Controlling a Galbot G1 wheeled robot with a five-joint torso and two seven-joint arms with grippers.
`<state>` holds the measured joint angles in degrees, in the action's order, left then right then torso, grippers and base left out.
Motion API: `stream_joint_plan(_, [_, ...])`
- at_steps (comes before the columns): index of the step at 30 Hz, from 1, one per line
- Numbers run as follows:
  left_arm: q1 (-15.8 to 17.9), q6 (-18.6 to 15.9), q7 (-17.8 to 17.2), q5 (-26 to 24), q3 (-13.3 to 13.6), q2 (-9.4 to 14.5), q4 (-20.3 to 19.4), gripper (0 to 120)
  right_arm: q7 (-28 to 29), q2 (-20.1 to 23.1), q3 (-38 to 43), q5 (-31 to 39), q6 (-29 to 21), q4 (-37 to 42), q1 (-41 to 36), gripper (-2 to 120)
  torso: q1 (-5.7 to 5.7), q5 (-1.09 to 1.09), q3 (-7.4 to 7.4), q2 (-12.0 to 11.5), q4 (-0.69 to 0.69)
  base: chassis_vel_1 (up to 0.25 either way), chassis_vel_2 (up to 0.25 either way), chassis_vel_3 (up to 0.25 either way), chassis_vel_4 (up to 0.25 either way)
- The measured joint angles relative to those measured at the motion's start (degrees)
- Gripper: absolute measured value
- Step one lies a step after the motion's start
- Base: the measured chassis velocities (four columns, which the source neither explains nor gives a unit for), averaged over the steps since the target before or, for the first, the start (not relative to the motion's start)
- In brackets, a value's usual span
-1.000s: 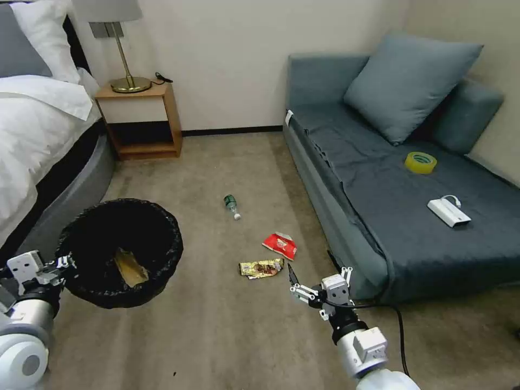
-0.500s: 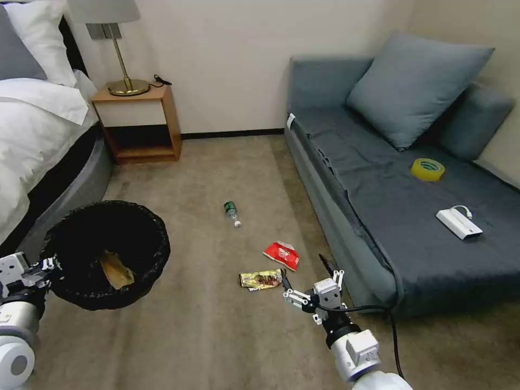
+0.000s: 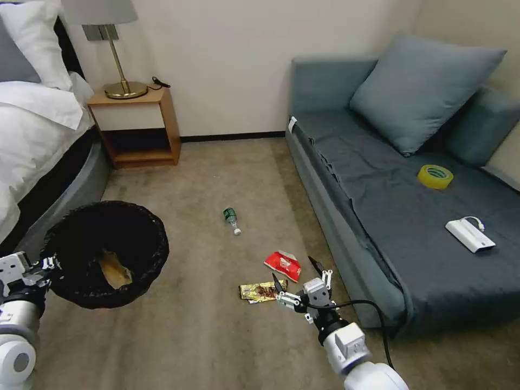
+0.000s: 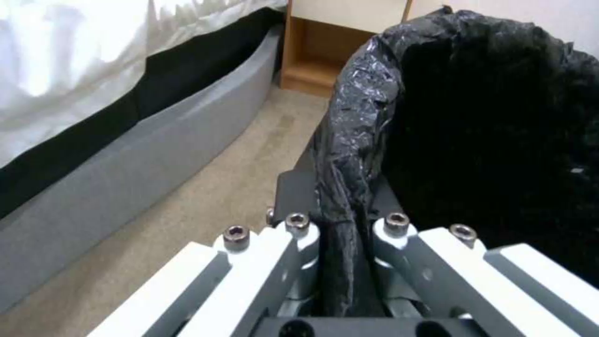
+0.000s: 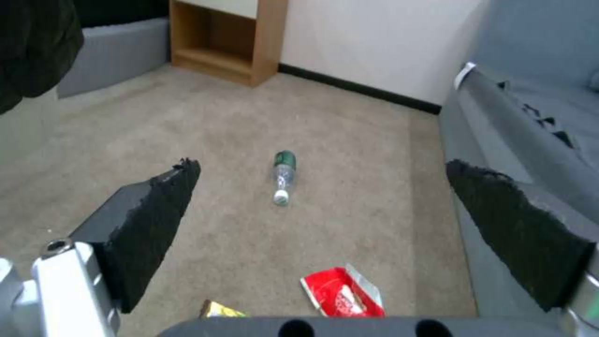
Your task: Pick up the trash bin, then pick up the garbage on the floor and place it into the trash bin.
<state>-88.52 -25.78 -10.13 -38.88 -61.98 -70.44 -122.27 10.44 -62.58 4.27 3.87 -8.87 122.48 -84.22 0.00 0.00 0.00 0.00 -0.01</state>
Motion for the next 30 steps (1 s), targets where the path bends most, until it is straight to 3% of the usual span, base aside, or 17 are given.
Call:
stream_joint_plan(12, [0.9, 0.5, 1.3, 2.0, 0.8, -0.6, 1.8, 5, 1.3, 5.7, -8.2, 6.5, -1.3, -8.3, 12.6, 100, 0.00, -0.01, 0.00, 0.0, 0.00, -0.079, 0.087, 0.086, -0.084])
stream_joint_plan(15, [1.1, 1.0, 2.1, 2.8, 1.1, -0.8, 2.5, 5, 1.8, 7.4, -12.8, 9.3, -1.2, -13.0, 19.5, 100, 0.00, 0.00, 0.00, 0.0, 0.00, -0.069, 0.091, 0.065, -0.075])
stream_joint_plan(23, [1.0, 2.1, 3.3, 3.6, 1.0, -0.8, 3.3, 5, 1.5, 7.8, -20.6, 13.1, -1.0, -21.9, 30.1, 100, 0.00, 0.00, 0.01, 0.0, 0.02, -0.051, 0.056, 0.053, -0.046])
stream_joint_plan(30, [0.8, 3.1, 4.5, 5.5, 2.0, -1.0, 2.8, 5, -4.3, 8.2, -24.7, 12.9, 2.6, -35.4, 36.6, 100, 0.01, 0.01, 0.01, 0.0, 0.00, -0.034, 0.020, 0.040, -0.032])
